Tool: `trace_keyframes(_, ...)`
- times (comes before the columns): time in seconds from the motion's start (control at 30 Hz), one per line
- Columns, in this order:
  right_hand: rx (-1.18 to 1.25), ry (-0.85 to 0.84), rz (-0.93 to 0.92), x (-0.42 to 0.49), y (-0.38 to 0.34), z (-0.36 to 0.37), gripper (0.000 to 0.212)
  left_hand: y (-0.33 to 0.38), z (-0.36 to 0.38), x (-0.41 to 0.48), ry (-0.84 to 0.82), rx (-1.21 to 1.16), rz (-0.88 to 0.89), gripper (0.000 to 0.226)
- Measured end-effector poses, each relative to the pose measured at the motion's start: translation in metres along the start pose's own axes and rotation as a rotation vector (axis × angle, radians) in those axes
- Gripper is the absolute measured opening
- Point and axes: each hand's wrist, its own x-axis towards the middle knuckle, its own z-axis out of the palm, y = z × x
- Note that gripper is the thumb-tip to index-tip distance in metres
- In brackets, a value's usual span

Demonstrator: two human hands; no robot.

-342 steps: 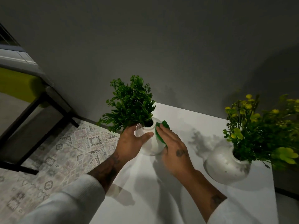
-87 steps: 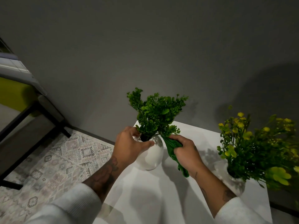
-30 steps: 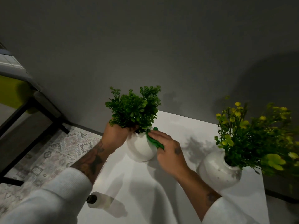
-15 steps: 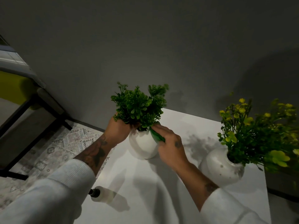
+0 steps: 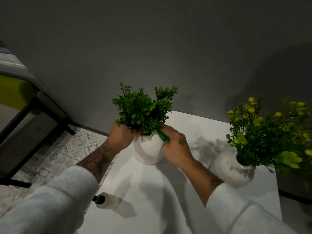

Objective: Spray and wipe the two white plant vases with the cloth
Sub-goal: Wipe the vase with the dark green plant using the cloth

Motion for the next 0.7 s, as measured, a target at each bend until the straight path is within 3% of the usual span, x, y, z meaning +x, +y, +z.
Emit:
trace_keyframes(0.17, 0.001, 0.094, -0.108, -0.04, 0.009, 0.013, 0.07, -0.006, 0.0, 0.0, 0.034, 0.015, 0.136, 0.019)
trace_keyframes(0.33, 0.024, 0.043, -0.008, -0.007, 0.002, 0.006, 0.064, -0.007, 0.002, -0.001, 0.057, 0.063, 0.138, 0.019)
trace_keyframes(0.47, 0.112, -0.07, 0.212, 0.015, 0.013, -0.005, 0.07, -0.002, 0.002, -0.002, 0.07, 0.048, 0.078, 0.017)
trace_keyframes(0.7, 0.267, -0.125, 0.599, -0.017, 0.048, 0.01, 0.074, -0.004, 0.005, -0.004, 0.04, 0.162, 0.104, 0.024)
